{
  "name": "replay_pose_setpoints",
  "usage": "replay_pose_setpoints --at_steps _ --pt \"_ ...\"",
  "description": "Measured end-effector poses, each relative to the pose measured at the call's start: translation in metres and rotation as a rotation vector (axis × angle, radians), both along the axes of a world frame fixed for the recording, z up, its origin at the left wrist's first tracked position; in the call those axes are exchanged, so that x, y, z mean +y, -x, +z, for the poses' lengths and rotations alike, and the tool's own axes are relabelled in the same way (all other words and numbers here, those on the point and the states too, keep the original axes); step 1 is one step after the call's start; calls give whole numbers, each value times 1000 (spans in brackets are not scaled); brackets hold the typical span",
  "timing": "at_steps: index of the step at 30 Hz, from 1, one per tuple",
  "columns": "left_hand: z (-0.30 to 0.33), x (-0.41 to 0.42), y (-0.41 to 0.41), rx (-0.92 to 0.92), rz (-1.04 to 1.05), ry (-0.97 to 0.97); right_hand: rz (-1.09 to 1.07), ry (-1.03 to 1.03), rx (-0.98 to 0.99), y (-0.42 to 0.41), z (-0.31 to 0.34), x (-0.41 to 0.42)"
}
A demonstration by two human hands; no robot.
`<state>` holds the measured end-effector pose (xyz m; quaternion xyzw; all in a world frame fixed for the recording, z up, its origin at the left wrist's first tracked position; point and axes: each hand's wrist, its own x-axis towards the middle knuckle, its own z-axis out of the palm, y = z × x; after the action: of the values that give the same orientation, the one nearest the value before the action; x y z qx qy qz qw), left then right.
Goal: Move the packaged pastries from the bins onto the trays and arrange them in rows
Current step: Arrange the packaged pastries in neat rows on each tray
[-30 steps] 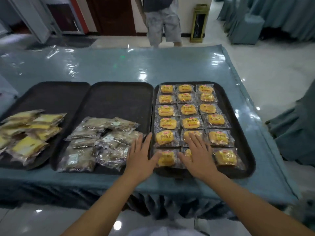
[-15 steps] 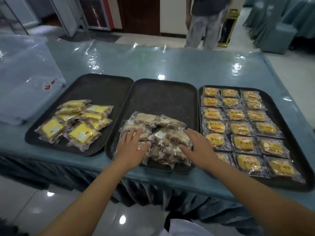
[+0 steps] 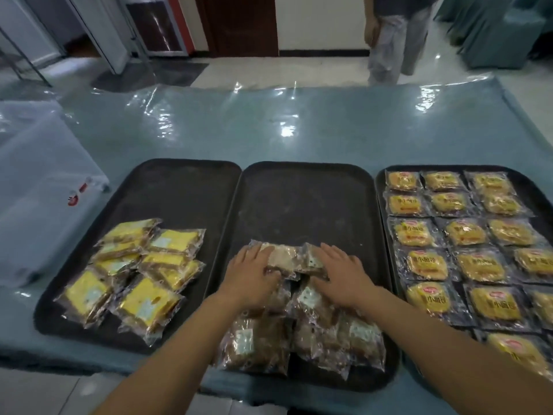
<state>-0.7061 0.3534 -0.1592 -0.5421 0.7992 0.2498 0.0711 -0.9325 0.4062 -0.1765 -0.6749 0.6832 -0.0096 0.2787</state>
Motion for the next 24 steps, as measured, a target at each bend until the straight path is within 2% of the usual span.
replay_pose_setpoints --at_steps 4,7,13,19,24 --pt "-18 -36 10 -103 -146 -46 76 -24 82 14 -13 -37" --pt "-30 -44 7 -136 -209 -89 53 -5 154 35 -17 -70" --pt "-27 -42 9 -92 -146 -40 -99 58 172 65 -43 -126" --pt "-32 -35 12 -33 -103 -59 -228 226 254 71 -69 -161" --pt "-37 -29 15 -59 -69 -14 -186 248 264 83 -72 -192"
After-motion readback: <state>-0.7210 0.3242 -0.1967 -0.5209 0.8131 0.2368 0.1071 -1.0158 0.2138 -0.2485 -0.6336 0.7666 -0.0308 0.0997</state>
